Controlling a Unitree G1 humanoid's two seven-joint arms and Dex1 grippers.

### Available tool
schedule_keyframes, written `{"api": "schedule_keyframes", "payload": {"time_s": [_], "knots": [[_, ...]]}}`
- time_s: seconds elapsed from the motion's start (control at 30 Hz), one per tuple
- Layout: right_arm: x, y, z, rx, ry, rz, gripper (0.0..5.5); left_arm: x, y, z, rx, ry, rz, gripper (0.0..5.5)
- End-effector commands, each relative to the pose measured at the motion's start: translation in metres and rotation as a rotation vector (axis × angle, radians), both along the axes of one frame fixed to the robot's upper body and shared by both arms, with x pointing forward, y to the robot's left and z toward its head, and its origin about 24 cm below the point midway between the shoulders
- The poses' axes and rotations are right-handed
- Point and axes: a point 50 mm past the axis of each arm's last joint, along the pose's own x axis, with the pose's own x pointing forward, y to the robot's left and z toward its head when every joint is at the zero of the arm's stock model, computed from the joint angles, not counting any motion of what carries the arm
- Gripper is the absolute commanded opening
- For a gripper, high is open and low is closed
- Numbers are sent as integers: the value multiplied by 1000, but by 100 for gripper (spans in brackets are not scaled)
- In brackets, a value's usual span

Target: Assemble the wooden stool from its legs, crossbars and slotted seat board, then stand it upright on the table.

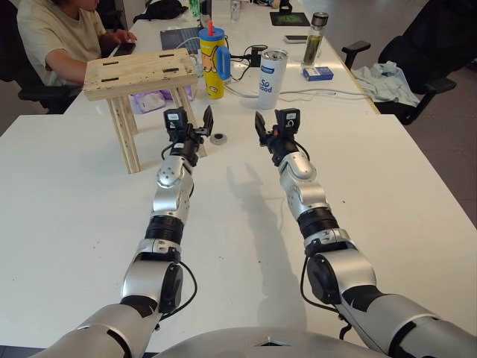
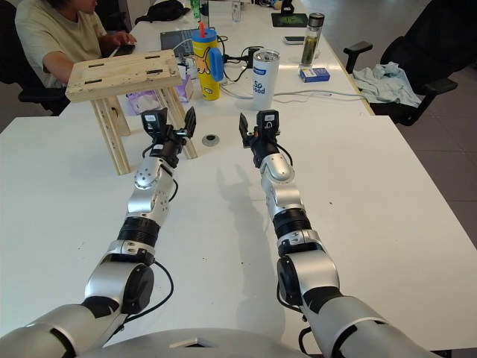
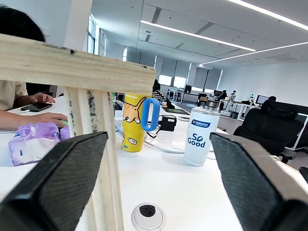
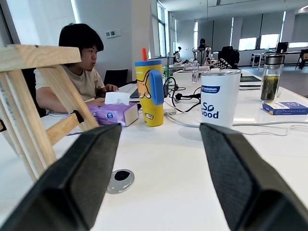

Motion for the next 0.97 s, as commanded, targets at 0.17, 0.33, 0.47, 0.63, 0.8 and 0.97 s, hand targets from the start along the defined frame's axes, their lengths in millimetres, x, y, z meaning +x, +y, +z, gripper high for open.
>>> {"api": "schedule_keyframes", "payload": {"time_s": [0.17, 0.33, 0.47, 0.63, 0.8, 0.97], "knots": [[6, 4, 13, -30, -39, -29, 300, 10, 10, 12, 52, -47, 25, 394], [3, 0, 3, -21, -9, -66, 300, 11, 8, 8, 86, -42, 3, 394], [2, 2, 2, -12, -6, -50, 300, 10, 6, 6, 96, -39, -11, 394], [3, 1, 1, -33, 3, -54, 300, 9, 0, 3, 94, -37, -33, 394], [2, -4, 0, -24, 5, -80, 300, 10, 0, 6, 83, -44, -79, 394], [-1, -8, -8, -23, 34, -76, 304, 12, 2, 10, 80, -53, -85, 361]]}}
